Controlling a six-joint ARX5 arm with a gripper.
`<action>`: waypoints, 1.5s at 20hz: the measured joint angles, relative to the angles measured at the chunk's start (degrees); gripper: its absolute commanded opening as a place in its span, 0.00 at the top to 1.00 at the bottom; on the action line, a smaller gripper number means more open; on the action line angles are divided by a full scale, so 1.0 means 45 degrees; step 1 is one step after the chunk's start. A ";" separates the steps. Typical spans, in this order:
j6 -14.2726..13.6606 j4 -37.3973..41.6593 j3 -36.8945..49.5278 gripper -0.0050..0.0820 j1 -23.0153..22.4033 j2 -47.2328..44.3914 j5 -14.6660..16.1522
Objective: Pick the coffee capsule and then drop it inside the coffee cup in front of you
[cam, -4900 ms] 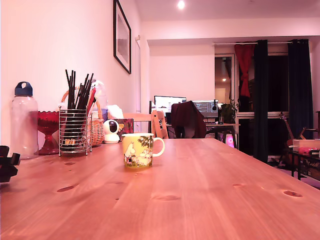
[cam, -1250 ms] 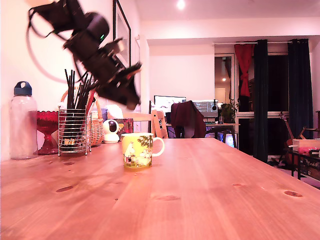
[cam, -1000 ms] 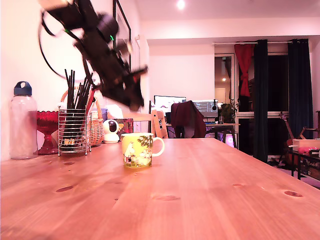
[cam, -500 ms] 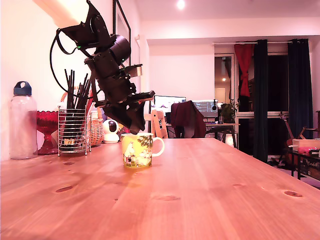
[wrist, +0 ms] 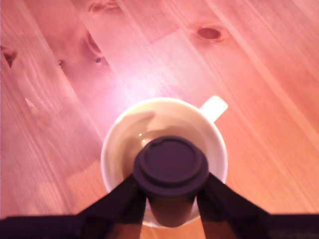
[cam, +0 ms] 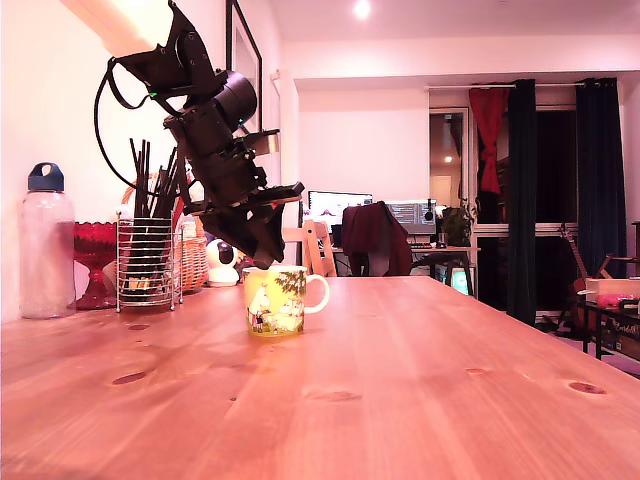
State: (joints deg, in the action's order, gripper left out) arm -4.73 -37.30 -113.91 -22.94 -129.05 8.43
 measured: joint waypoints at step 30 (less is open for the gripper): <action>-0.0005 -0.0631 -0.0850 0.96 0.0039 0.0301 0.0918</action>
State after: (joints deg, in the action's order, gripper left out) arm -4.75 -40.14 -117.73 -22.76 -127.70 12.56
